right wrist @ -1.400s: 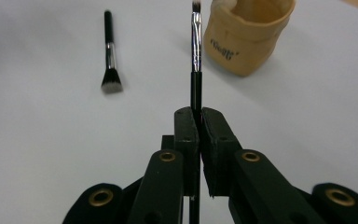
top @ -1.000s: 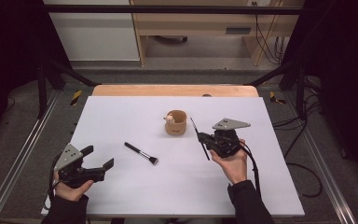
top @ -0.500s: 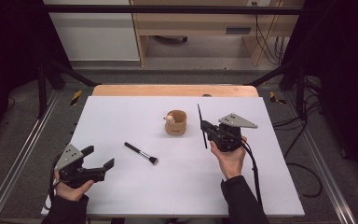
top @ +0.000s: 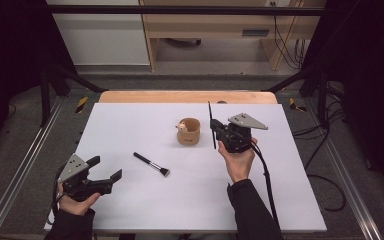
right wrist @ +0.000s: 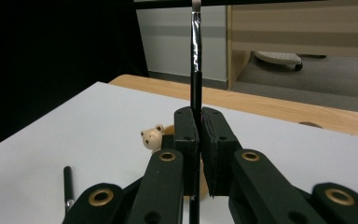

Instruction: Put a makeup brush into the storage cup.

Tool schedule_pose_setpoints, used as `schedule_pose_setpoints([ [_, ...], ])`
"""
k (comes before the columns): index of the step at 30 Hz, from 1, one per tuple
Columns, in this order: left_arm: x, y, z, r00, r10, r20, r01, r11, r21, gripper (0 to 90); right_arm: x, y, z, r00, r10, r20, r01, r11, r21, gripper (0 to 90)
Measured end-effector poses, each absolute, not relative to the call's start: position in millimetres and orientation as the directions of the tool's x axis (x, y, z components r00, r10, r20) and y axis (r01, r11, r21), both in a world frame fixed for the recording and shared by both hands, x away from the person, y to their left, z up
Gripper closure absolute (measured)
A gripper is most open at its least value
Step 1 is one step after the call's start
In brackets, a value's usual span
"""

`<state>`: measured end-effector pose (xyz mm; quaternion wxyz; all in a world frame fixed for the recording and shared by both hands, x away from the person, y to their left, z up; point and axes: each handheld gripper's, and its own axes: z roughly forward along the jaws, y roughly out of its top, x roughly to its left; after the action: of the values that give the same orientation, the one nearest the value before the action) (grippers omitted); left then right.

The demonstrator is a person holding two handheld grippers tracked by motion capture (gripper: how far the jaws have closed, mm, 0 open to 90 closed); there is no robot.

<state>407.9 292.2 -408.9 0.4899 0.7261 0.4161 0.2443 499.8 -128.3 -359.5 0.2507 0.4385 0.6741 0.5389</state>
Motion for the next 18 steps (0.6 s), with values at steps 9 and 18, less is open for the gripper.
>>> schedule_pose_setpoints([
  [9, 408, 292, -409, 0.533, 0.844, -0.059, 0.364, -0.166, 0.917, 6.6, 520, -116, -352, -0.458, 0.878, 0.142, 0.295, 0.000, 0.955, 85.8],
  [18, 408, 293, -409, 0.532, 0.845, -0.058, 0.364, -0.166, 0.916, 6.6, 534, -106, -352, -0.441, 0.887, 0.138, 0.286, -0.007, 0.958, 85.7],
])
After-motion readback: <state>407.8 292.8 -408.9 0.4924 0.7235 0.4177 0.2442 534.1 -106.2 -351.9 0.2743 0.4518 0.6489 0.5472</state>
